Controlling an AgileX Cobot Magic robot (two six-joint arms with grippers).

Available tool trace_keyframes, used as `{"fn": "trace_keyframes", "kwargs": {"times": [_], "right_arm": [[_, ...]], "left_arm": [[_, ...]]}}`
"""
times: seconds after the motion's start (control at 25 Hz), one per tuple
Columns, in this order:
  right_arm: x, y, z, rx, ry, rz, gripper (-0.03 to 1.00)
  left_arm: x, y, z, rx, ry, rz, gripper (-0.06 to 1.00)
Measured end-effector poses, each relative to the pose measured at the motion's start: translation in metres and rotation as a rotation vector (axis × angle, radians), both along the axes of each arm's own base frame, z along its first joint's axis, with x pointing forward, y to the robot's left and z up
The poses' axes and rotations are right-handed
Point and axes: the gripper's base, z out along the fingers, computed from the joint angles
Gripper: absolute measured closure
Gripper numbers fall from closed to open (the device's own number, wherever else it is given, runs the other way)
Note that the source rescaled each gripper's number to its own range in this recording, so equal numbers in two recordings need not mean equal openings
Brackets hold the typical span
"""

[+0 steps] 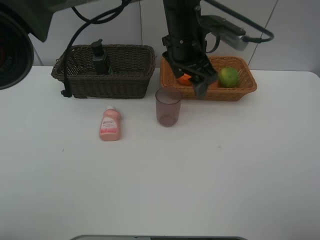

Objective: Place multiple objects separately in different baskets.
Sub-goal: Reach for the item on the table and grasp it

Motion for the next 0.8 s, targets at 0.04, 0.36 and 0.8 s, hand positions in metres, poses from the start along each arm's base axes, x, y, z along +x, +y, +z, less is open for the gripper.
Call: {"fn": "trace_keyframes", "kwargs": {"times": [0.04, 0.36, 0.8], "right_arm": [[0.000, 0.000, 0.000, 0.000, 0.000, 0.000, 0.36], [0.000, 0.000, 0.000, 0.000, 0.000, 0.000, 0.36], [0.000, 0.000, 0.000, 0.000, 0.000, 0.000, 0.36]], "left_arm": [[-0.002, 0.002, -0.003, 0.015, 0.009, -0.001, -0.05], [-0.009, 0.021, -0.019, 0.143, 0.016, -0.008, -0.05], [-0.012, 0.023, -0.043, 0.137, 0.027, -0.013, -0.05]]}}
